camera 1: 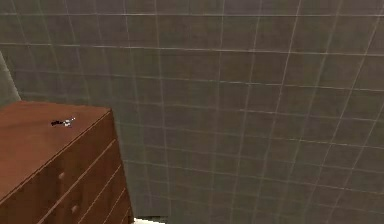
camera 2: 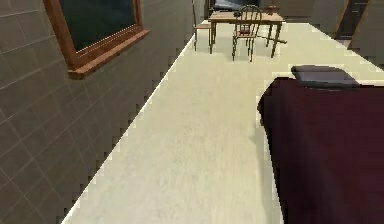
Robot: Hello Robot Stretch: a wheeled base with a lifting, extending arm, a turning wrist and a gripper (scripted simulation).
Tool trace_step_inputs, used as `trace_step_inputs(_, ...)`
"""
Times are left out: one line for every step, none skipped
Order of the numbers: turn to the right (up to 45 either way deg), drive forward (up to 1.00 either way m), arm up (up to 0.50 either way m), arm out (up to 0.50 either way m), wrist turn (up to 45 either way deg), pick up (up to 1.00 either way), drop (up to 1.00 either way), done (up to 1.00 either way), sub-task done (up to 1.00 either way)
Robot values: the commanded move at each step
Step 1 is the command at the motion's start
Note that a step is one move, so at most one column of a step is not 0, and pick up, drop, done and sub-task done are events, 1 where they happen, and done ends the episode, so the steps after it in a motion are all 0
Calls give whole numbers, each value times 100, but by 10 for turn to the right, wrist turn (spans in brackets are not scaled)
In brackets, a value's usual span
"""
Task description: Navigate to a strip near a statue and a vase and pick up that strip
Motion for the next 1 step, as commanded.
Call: trace_step_inputs(0, 15, 0, 0, 0, 0, 0, 0, 0)
